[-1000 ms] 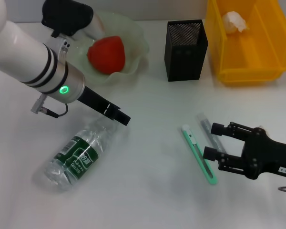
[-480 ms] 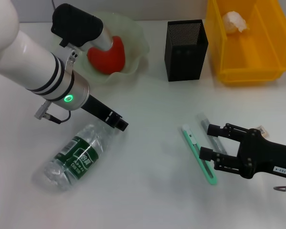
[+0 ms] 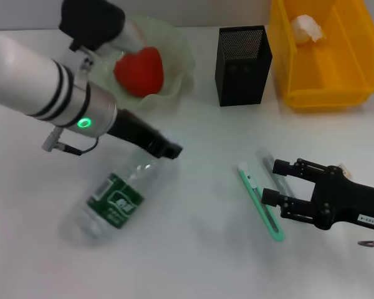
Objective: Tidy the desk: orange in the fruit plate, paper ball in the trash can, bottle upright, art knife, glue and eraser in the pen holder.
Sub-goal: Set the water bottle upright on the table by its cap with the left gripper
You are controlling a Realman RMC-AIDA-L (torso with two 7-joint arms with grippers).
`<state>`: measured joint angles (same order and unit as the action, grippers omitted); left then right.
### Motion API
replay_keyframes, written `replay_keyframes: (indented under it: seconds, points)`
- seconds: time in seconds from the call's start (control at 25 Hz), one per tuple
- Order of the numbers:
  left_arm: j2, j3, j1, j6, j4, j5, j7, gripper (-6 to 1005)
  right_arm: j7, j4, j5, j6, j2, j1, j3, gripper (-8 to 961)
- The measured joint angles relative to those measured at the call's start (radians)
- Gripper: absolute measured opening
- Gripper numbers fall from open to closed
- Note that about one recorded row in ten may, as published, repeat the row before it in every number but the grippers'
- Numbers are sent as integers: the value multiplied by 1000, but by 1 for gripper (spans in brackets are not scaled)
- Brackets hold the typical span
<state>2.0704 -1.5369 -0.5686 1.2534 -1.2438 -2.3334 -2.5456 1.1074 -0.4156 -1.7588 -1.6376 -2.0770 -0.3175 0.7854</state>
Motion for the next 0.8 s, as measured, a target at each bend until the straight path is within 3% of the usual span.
replay_keyframes:
  seconds: [0.24, 0.4, 0.44, 0.6, 0.68, 0.8]
  points:
    - [-2, 58, 67, 12, -29, 181, 192, 441, 0, 7, 4, 0, -1, -3, -1, 750]
    - [-1, 129, 131, 7, 29, 394, 406, 441, 7, 28, 5, 0, -1, -17, -2, 749]
    - [-1, 129, 131, 7, 29, 394, 406, 441, 7, 28, 5, 0, -1, -17, -2, 749]
    - [-1, 194, 196, 20, 146, 660, 667, 441, 5, 48, 11, -4, -5, -23, -52, 749]
    - [-1, 201, 203, 26, 173, 704, 714, 441, 1, 57, 12, -6, -5, -24, -66, 749]
    - [-1, 213, 212, 55, 332, 892, 938, 441, -6, 78, 12, -9, -6, -27, -125, 749]
